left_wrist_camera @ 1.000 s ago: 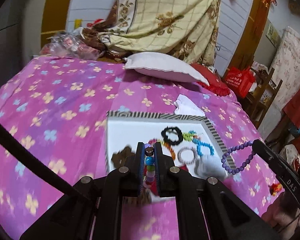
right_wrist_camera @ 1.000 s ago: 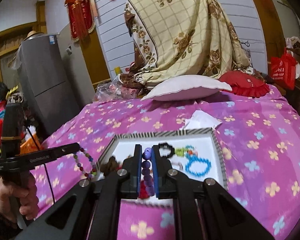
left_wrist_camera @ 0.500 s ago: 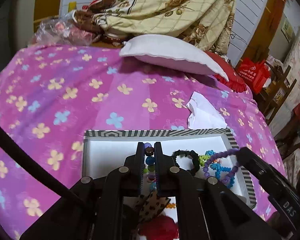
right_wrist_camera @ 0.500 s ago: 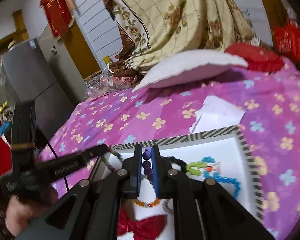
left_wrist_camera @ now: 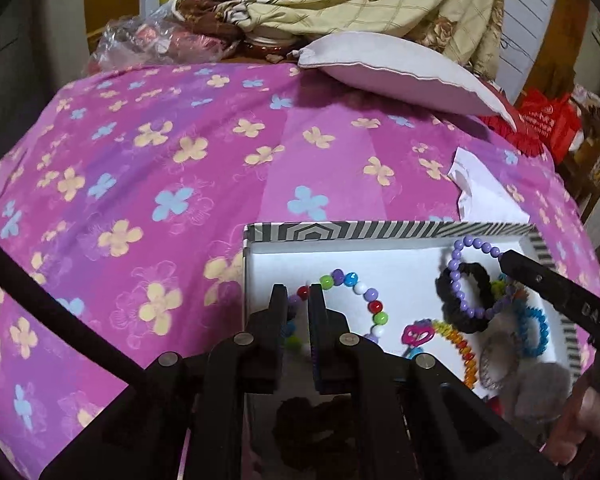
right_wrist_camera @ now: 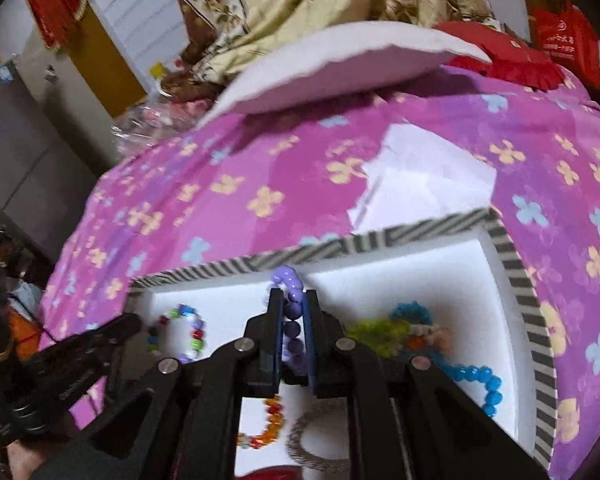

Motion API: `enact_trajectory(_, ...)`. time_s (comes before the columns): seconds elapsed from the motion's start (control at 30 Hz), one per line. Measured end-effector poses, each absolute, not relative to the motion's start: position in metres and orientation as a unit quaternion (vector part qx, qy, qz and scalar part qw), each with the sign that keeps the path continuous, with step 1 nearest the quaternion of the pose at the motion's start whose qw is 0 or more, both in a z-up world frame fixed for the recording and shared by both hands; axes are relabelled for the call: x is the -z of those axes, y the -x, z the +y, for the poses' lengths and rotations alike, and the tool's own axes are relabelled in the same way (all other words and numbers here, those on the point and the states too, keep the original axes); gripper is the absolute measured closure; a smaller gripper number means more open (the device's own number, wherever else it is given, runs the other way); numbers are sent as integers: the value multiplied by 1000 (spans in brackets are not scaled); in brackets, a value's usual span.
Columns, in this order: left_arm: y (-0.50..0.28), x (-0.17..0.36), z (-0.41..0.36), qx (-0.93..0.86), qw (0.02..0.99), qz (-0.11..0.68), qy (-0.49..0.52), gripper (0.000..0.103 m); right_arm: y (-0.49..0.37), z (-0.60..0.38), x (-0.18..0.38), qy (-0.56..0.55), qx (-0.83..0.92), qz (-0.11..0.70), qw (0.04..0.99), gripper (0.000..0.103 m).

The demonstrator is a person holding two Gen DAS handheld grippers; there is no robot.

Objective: Organize jewelry

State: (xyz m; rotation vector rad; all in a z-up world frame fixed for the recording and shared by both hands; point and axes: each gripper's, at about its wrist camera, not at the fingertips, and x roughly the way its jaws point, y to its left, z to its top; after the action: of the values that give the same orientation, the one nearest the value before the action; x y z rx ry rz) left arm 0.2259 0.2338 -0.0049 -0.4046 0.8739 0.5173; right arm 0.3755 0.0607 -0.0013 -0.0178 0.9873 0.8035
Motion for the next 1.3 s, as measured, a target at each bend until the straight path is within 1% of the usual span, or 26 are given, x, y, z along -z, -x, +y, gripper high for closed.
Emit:
enact_trajectory(0.17,-222,7,233,-247,855,416,188,103,-381,54,10,19,-344,473,811,93)
enact_trajectory(0.23,-219,10,232,-247,853,419,188,101,-384,51,13,22,-333,483,809,93)
enact_trajectory(0.3,-214,11,231,-249,855,417,183,101,-385,45,15,15,-329,495,804,83)
enact_trajectory(0.37,-209,11,229,-249,858,414,176,101,-380,37,15,8,-335,498,800,54)
enact_trajectory(0.43,-205,11,227,-247,861,411,172,101,-372,24,12,2,-339,490,804,50)
enact_trajectory(0.47,-203,12,226,-248,863,408,167,101,-369,17,13,-7,-342,490,802,46)
enact_trajectory(0.6,-198,15,212,-255,874,396,122,100,-358,-10,31,-28,-338,499,797,44)
enact_trajectory(0.67,-196,18,200,-257,877,398,84,100,-347,-21,33,-35,-352,478,804,44)
enact_trajectory(0.73,-192,17,194,-246,877,405,77,100,-340,-29,30,-41,-363,465,806,44)
enact_trajectory(0.83,-176,1,191,-240,879,397,113,100,-326,-51,3,-62,-375,422,823,44)
enact_trajectory(0.93,-141,-34,174,-241,898,347,122,99,-297,-81,-40,-66,-398,357,842,43)
enact_trajectory(0.97,-129,-44,167,-241,904,332,123,89,-283,-94,-52,-62,-395,337,852,42)
enact_trajectory(1.0,-112,-56,155,-236,912,313,124,70,-269,-106,-61,-57,-396,320,859,41)
enact_trajectory(1.03,-98,-64,145,-229,917,301,128,60,-254,-118,-67,-52,-397,307,864,36)
enact_trajectory(1.07,-88,-67,138,-226,919,294,131,44,-233,-133,-71,-43,-393,295,870,32)
enact_trajectory(1.1,-73,-70,124,-223,921,291,134,39,-223,-139,-73,-38,-395,287,872,31)
enact_trajectory(1.13,-67,-70,116,-223,920,294,134,38,-208,-147,-74,-29,-400,280,872,31)
enact_trajectory(1.23,-51,-56,83,-226,898,356,124,38,-168,-163,-67,3,-408,282,868,26)
enact_trajectory(1.3,-37,-51,59,-233,899,356,101,38,-141,-171,-60,25,-424,270,864,25)
